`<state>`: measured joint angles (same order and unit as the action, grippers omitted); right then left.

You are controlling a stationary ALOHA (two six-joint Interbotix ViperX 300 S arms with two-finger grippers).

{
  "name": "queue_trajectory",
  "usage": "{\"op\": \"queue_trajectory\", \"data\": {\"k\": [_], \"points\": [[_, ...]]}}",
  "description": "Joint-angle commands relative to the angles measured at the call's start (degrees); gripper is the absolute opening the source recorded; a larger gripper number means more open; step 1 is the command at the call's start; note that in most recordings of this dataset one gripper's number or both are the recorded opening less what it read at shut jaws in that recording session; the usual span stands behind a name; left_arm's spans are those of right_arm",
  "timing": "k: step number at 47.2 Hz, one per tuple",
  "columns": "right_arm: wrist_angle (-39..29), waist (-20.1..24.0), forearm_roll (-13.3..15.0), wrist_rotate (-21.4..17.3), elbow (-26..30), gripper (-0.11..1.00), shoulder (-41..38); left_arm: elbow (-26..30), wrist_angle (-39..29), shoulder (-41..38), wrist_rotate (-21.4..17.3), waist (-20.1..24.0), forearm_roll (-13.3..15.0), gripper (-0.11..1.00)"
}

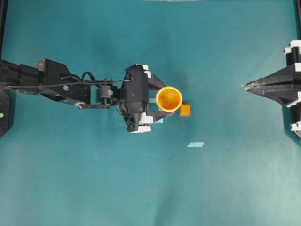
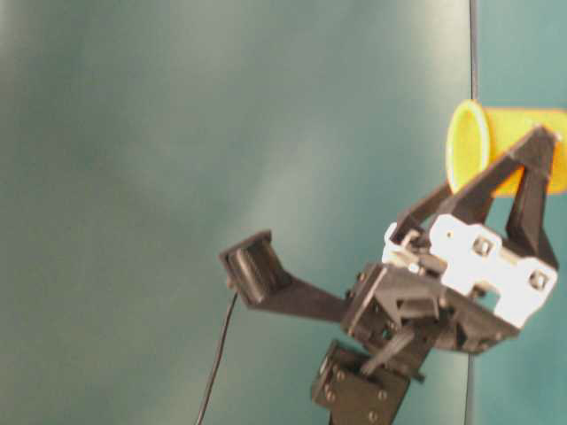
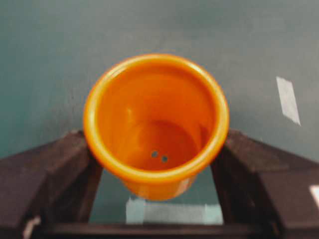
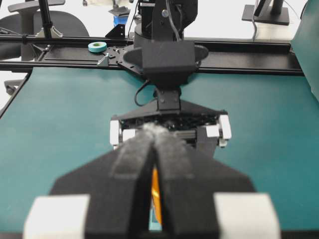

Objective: Move the cup to the right with left arm.
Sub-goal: 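Lift and carry the orange cup rightward past the tape square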

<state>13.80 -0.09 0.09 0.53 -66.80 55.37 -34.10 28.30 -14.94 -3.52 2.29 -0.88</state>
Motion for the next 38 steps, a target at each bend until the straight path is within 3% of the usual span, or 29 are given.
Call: {"op": "queue_trajectory", "data": {"k": [1, 38], "points": [[0.18, -0.09, 0.09, -0.09, 1.93, 0.00, -0.18, 2.81, -0.35, -0.09, 0.09, 0.18, -0.18, 0.64], [0.18, -0.09, 0.00, -0.09, 2.20, 0.00, -0.18, 18.46, -7.82, -8.61, 0.09, -0.26, -0.18, 0.64]]}}
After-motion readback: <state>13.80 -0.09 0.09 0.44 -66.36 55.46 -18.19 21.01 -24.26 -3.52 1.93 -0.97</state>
